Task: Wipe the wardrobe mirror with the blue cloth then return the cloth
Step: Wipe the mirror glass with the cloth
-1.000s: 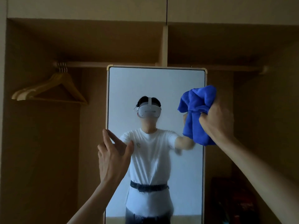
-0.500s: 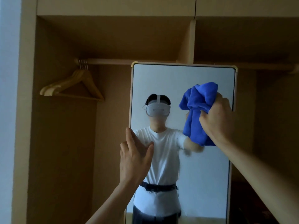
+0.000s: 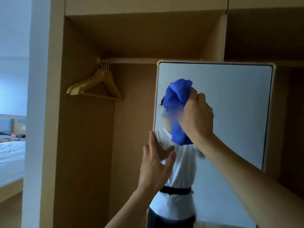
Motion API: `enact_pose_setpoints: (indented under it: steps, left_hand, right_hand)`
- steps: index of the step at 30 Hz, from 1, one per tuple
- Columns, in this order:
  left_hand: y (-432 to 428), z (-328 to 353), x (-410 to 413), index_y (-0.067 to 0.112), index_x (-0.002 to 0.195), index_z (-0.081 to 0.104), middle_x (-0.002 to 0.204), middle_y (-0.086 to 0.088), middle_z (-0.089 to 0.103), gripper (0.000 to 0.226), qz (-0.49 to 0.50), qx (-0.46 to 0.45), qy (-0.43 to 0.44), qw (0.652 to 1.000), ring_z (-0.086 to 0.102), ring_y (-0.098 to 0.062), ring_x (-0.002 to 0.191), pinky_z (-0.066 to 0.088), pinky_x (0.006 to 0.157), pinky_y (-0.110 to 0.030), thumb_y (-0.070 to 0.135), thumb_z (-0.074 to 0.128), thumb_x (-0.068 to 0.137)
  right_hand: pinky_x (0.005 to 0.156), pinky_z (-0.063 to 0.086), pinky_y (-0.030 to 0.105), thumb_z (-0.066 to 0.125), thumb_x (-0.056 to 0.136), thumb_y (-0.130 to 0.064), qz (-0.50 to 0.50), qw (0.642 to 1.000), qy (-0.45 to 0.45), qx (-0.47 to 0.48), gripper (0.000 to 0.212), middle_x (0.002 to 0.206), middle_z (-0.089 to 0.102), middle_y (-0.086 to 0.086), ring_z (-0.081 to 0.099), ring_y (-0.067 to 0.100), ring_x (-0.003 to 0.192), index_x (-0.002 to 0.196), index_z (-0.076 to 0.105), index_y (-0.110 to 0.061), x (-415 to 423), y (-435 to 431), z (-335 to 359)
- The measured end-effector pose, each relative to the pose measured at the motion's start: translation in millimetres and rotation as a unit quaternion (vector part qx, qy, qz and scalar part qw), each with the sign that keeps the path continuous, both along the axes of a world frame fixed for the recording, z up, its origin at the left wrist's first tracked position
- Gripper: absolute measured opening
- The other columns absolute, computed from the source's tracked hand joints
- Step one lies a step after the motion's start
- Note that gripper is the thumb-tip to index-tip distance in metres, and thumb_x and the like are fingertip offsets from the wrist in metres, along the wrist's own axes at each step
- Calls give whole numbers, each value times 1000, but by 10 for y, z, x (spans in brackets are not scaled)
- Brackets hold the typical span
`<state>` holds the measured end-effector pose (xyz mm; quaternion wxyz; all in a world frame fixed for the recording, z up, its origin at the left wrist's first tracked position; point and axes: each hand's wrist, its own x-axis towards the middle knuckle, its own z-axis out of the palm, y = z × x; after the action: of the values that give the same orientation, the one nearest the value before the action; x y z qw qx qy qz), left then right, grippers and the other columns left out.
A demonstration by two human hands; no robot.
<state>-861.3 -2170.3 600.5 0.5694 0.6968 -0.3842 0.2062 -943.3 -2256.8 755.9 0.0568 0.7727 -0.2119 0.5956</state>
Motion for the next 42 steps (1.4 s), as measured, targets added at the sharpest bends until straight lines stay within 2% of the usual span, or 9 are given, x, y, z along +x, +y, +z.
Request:
enact_pose_setpoints:
  steps: [6,8,11,15,18,22,26,34,42]
  left_hand:
    - [31,-6,22,45,157,-13,127,19,32,96,-19,16,9,1000,50,9,102,37,70,-4,58,58,94]
    - [48,-9,35,44,158,-10,128,20,35,94,-33,16,10,999,46,24,102,36,71,-3,54,59,95]
    - [81,-24,65,45,158,-5,127,22,34,93,-49,16,17,999,44,26,99,35,75,-3,50,61,94]
    - [108,-74,88,39,160,2,124,29,36,90,-58,14,26,998,34,38,102,34,73,4,48,63,95]
    - [115,-91,111,36,159,9,120,43,54,81,-84,4,18,996,30,27,121,30,86,5,43,62,97]
    - [156,-79,149,34,159,10,127,29,64,77,-131,3,34,991,41,-3,139,35,109,-24,42,59,99]
    - [201,-147,153,28,154,25,127,17,65,68,-148,-9,61,987,55,-5,132,45,111,-45,34,63,98]
    - [238,-219,150,33,146,37,123,17,68,61,-136,-13,73,988,56,-9,127,47,107,-41,30,65,92]
    - [259,-312,170,25,116,61,113,3,68,37,-148,-26,107,983,65,-9,104,49,82,-22,32,74,82]
  right_hand:
    - [71,51,35,67,90,-22,14,997,51,-64,57,111,59,16,64,32,91,140,44,-6,181,170,-43]
    - [69,48,33,67,88,-19,29,992,77,-92,58,111,59,17,64,32,90,139,46,-4,235,206,-81]
    - [62,35,30,68,86,-16,40,988,103,-104,54,108,59,17,64,34,84,135,49,-3,260,231,-114]
    - [63,31,31,58,90,-14,59,979,153,-123,55,111,58,13,63,35,87,143,43,-11,169,192,-125]
    - [61,33,33,56,88,-16,65,957,221,-174,47,105,56,6,63,33,88,134,47,-21,38,192,-77]
    - [63,39,35,54,87,-13,62,936,269,-218,38,103,60,1,59,28,95,122,56,-28,-73,206,66]
    - [66,30,36,56,85,-8,21,922,268,-278,41,100,59,2,54,27,93,123,57,-25,-34,208,28]
    - [69,33,37,60,77,-9,28,930,217,-294,40,91,62,3,56,30,86,116,63,-19,43,93,-357]
    - [81,45,44,61,82,-13,10,930,232,-284,46,102,61,9,52,30,94,127,55,-19,94,47,-1018]
